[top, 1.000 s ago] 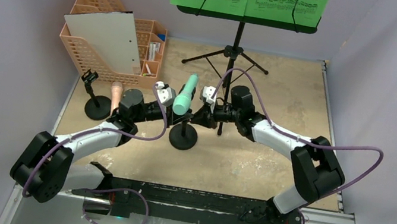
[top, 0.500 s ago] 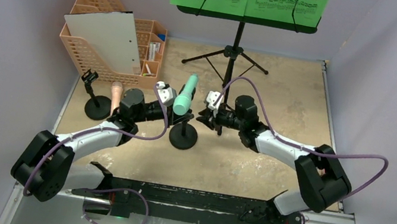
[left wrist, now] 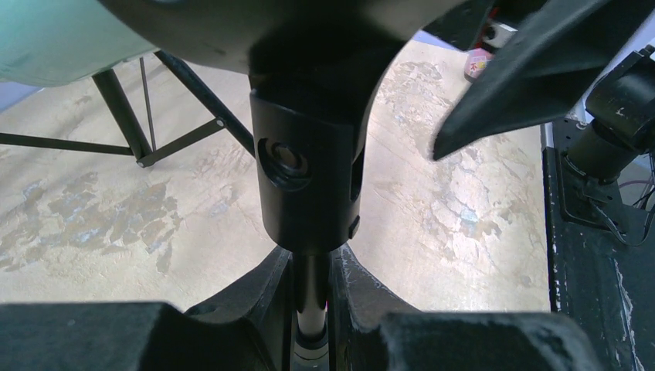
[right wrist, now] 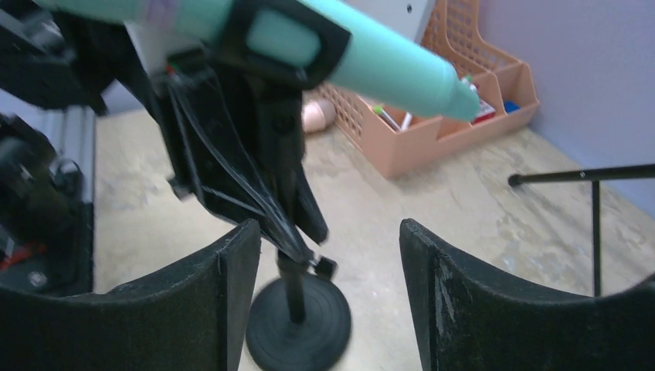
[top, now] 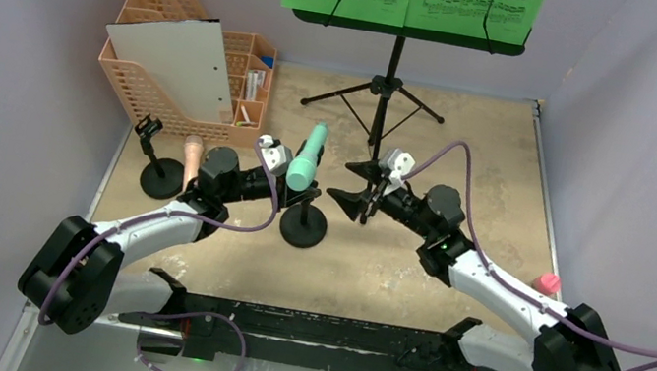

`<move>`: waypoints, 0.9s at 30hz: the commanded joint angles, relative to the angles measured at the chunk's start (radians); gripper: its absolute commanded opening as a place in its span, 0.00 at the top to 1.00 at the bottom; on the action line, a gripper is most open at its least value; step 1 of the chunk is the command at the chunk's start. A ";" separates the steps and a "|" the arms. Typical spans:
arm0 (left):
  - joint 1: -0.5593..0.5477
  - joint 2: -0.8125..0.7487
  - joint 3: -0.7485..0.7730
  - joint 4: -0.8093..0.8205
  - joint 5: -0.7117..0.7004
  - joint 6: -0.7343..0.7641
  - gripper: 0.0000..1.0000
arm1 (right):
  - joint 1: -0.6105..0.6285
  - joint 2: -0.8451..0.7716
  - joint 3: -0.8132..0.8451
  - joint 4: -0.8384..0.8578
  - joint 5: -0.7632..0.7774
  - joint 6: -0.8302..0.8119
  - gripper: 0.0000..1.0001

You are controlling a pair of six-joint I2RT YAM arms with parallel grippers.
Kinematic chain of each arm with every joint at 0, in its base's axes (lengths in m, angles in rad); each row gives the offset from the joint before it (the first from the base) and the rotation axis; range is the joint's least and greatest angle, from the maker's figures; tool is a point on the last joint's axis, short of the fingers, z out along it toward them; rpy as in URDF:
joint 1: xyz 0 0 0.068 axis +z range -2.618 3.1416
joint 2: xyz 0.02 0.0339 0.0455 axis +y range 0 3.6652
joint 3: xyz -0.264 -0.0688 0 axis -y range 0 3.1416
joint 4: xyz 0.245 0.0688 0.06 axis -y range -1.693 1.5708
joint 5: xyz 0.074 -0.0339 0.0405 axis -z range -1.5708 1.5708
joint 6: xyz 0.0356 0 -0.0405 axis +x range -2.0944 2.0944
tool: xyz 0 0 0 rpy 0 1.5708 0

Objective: Pack up the instrument practice props
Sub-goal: Unscrew the knob on the microphone stand, then remove the microphone from the microphone stand.

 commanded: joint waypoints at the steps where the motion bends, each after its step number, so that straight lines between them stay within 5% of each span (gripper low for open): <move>1: 0.005 0.008 0.030 -0.002 0.011 0.004 1.00 | 0.091 -0.027 -0.002 0.129 0.179 0.154 0.30; 6: 0.005 0.006 0.028 0.001 0.015 0.005 1.00 | 0.169 0.025 0.041 0.185 0.345 0.223 0.29; 21: 0.005 -0.001 0.024 0.008 0.027 0.004 1.00 | 0.213 0.172 0.161 0.244 0.329 0.224 0.31; 27: 0.005 -0.001 0.024 0.007 0.031 0.003 1.00 | 0.214 0.231 0.203 0.212 0.265 0.199 0.50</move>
